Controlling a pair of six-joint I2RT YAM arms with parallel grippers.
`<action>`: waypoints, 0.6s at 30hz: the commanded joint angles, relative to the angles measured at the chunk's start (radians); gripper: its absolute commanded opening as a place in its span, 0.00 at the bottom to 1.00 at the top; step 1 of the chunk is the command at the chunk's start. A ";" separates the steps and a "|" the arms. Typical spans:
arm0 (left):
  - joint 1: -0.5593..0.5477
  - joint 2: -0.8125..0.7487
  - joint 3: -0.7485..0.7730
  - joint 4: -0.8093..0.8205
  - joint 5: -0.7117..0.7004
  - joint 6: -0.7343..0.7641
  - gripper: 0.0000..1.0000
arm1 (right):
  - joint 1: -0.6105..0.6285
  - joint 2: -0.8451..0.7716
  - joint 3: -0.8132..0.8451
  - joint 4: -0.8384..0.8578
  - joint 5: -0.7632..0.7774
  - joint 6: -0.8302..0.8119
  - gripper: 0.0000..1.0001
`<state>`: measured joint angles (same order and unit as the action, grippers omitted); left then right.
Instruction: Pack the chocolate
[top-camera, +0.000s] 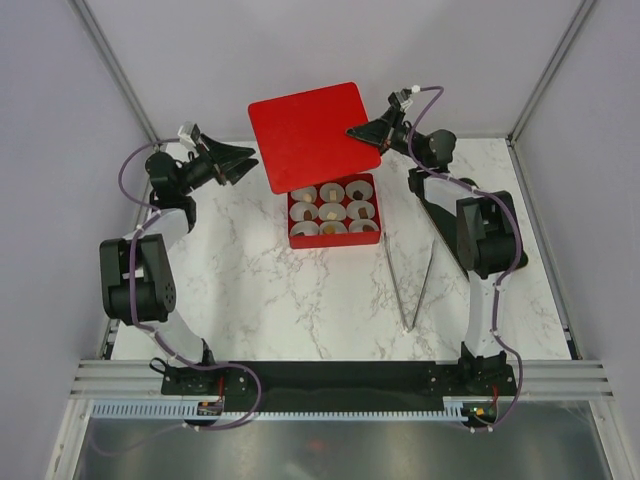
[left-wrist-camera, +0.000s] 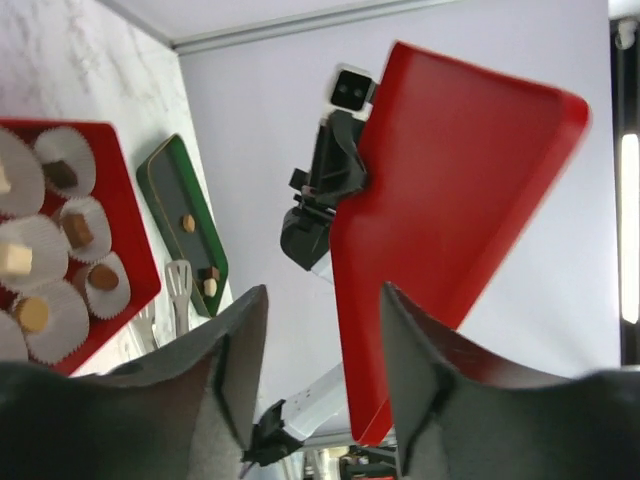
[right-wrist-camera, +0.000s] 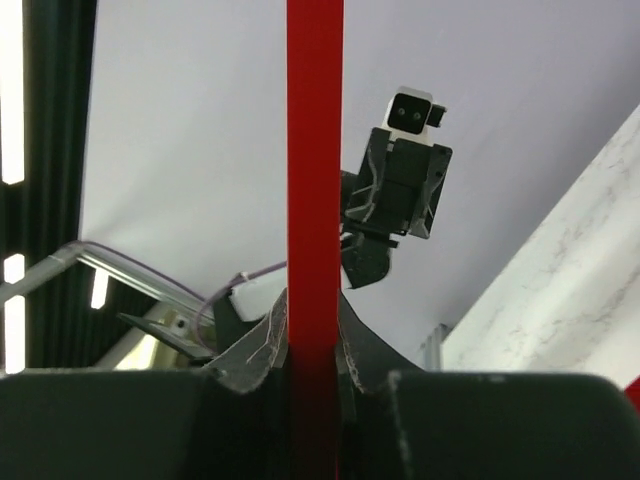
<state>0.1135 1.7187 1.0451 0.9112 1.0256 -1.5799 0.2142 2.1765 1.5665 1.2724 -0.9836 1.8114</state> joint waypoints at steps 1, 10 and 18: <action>0.023 -0.105 -0.039 -0.177 0.044 0.231 0.59 | 0.007 -0.141 -0.112 0.084 0.014 -0.254 0.00; 0.028 -0.350 -0.086 -0.911 -0.251 0.771 0.70 | 0.007 -0.371 -0.279 -0.588 0.141 -0.750 0.00; 0.026 -0.536 -0.118 -1.134 -0.410 0.942 0.73 | 0.036 -0.498 -0.348 -0.921 0.335 -0.922 0.00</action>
<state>0.1364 1.2499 0.9417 -0.0975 0.7055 -0.7959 0.2344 1.7496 1.2434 0.4435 -0.7311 0.9859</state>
